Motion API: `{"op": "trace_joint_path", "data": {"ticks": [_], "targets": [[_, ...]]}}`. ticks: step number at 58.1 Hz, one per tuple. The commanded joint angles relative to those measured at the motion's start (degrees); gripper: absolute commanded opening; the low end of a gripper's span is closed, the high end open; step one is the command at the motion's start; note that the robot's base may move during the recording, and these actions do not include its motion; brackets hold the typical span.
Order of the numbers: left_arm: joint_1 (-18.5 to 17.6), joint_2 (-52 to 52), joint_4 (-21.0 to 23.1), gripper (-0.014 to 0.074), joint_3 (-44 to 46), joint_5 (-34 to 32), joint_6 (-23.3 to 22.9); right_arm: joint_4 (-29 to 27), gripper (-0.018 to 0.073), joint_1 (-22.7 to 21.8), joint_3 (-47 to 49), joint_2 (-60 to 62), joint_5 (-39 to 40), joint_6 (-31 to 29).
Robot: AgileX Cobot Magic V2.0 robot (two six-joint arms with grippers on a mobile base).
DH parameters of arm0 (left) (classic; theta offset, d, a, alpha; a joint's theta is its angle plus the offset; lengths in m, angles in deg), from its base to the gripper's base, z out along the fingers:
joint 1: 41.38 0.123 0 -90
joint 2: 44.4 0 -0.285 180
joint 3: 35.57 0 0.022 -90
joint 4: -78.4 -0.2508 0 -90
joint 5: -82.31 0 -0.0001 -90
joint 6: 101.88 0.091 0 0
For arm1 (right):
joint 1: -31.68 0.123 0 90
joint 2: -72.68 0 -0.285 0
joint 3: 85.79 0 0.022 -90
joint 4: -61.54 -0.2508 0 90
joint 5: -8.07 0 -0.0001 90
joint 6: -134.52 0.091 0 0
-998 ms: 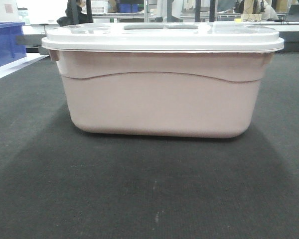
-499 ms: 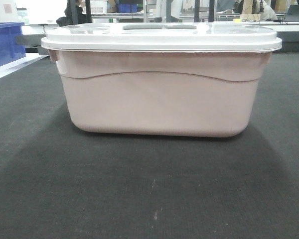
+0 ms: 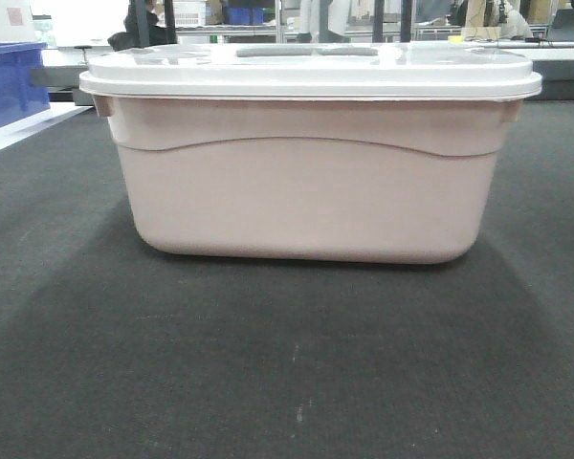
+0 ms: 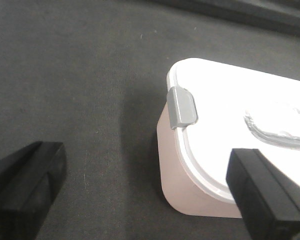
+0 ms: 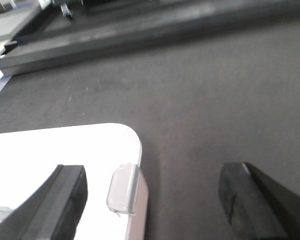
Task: Grab white bin and place on right shelf
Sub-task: 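Close both grippers on the grey lid handles at opposite ends of the bin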
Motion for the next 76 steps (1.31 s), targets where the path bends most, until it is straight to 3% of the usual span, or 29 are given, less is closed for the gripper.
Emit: {"op": "trace_joint_path", "data": {"ticks": [1, 5, 6, 13, 17, 22, 35, 43, 59, 76], "targets": [[2.8, 5.2, 6.6, 0.0552, 5.8, 1.8, 4.6, -7.2, 0.0635, -3.9, 4.8, -3.8, -2.1, 0.3], [6.6, 9.7, 16.1, 0.0545, 8.1, 6.2, 11.4, -13.1, 0.0635, -7.4, 5.2, -6.7, -5.9, -2.1], [7.9, 11.4, 20.3, 0.0545, 8.7, 8.2, 14.4, -15.0, 0.0635, -8.9, 5.2, -7.5, -7.3, -3.3], [16.1, 19.3, 38.9, 0.0545, 9.2, 17.9, 27.1, -28.3, 0.0635, -14.5, 5.2, -13.5, -15.0, -15.3], [19.3, 24.3, 47.1, 0.0545, 9.2, 23.1, 32.0, -36.6, 0.0635, -16.8, 4.9, -17.2, -19.5, -22.3], [20.5, 29.6, 53.6, 0.0545, 9.2, 28.2, 35.5, -46.0, 0.0635, -18.2, 3.4, -20.7, -22.2, -30.1], [19.9, 39.7, 59.0, 0.0545, 9.2, 33.3, 40.3, -69.8, 0.0635, -18.5, -8.0, -25.6, -24.0, -49.3], [18.4, 44.7, 68.0, 0.0545, 9.2, 36.6, 44.1, -82.5, 0.0635, -17.7, -16.4, -28.1, -25.3, -58.9], [11.7, 49.3, 73.0, 0.0545, 9.3, 35.0, 45.7, -82.9, 0.0635, -10.3, -18.2, -33.5, -26.0, -62.4], [7.2, 49.5, 74.8, 0.0545, 9.3, 31.5, 45.8, -82.9, 0.0635, -7.8, -12.2, -34.2, -26.8, -62.6]]}}
